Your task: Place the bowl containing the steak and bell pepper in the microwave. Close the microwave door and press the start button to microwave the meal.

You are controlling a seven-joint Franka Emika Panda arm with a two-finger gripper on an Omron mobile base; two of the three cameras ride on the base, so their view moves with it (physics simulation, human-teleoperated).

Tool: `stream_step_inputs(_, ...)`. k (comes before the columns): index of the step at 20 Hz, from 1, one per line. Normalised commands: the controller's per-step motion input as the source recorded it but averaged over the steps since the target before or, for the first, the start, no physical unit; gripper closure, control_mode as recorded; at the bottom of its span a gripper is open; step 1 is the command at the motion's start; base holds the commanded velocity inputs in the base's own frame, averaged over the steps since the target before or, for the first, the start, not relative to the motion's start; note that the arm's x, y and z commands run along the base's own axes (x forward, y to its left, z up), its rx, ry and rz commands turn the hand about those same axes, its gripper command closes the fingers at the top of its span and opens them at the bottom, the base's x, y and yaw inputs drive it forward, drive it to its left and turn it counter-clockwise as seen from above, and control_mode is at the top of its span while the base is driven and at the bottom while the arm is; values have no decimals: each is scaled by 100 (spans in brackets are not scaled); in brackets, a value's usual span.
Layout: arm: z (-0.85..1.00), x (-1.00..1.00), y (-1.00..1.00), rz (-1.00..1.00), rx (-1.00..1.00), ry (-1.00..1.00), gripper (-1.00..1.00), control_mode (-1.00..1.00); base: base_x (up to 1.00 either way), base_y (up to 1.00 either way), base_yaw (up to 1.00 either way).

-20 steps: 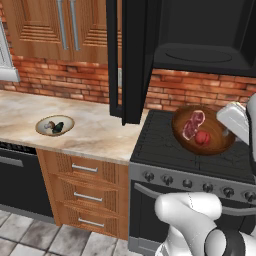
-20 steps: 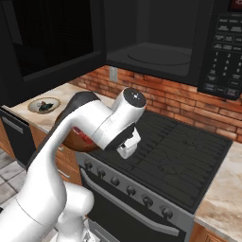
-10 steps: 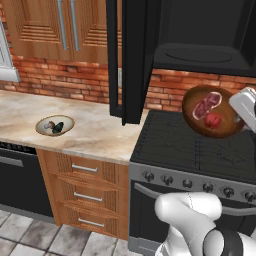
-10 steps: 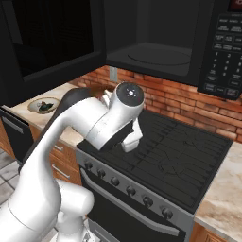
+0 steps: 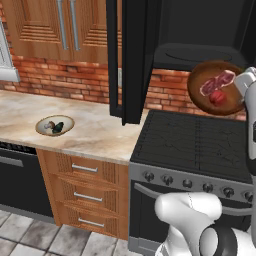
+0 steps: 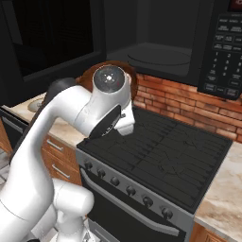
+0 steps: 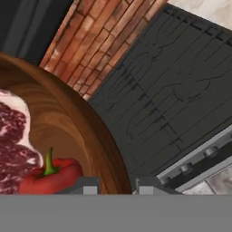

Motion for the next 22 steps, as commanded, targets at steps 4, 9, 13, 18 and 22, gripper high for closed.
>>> stream_step_inputs(4,81,25,-37,-12,0,0,100,-100,0,0,0)
stream_step_inputs(9,63,27,-15,-14,1,0,100,-100,0,0,0)
stream_step_inputs(13,13,42,0,-19,11,-2,100,-100,0,0,0)
stream_step_inputs(18,1,52,0,-19,22,-4,100,-100,0,0,0)
stream_step_inputs(22,5,47,0,-17,24,0,100,-100,0,0,0)
